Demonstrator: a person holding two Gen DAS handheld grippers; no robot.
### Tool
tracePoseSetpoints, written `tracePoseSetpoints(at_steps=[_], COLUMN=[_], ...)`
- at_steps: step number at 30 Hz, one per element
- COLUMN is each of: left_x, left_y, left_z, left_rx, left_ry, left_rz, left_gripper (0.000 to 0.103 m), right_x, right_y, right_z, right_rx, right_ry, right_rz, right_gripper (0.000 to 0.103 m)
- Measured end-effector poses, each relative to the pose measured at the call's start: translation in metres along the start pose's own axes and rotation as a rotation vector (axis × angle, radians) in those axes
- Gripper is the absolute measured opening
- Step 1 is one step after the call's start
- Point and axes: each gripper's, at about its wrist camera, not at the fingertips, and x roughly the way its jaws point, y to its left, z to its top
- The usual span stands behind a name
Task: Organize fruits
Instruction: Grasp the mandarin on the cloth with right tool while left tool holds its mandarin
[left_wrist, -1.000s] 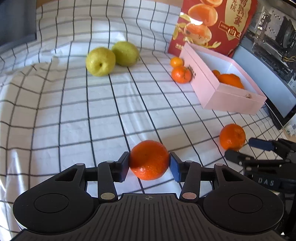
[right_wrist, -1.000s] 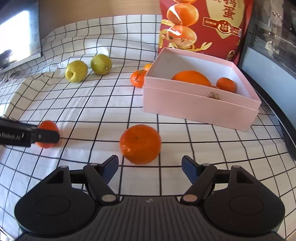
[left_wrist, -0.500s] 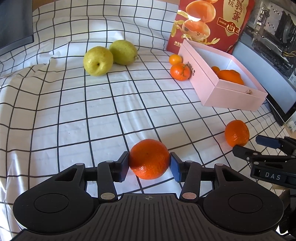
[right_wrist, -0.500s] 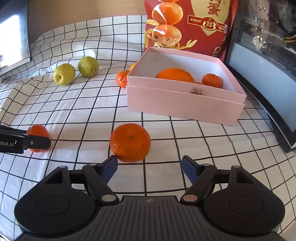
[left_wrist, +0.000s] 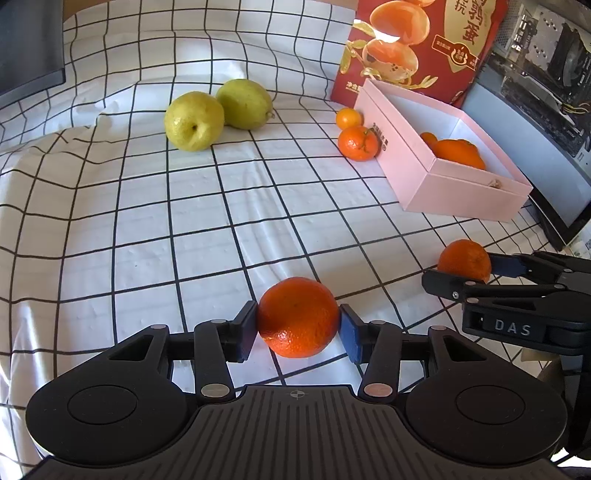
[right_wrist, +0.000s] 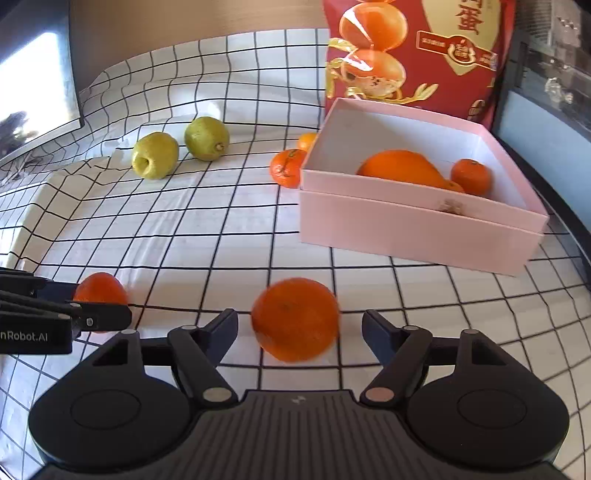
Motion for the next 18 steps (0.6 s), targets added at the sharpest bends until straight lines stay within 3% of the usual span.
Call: tracePoseSetpoints(at_steps=[6,12,18], left_x=[0.001,0.001,0.002], left_y=[-0.002,-0.002,-0.011], left_z=[-0.001,0.002,0.002], left_rx=[0.012,-0.005,0.006], left_ry=[-0.003,0.010,0.038], left_rz=[0.006,0.018,-0.054], left_gripper=[0.051,0.051,0.051], right_x=[-0.005,-0.013,-0.025], right_y=[0.007,0.005,0.000], right_z=[0.001,-0.004,-0.012], right_rx=[-0.052,-0.072,-0.111], right_ry=[-0.021,-0.018,-0.014], right_rz=[0.002,0.031,0.039], right_gripper=[0.050,0.050,0.050])
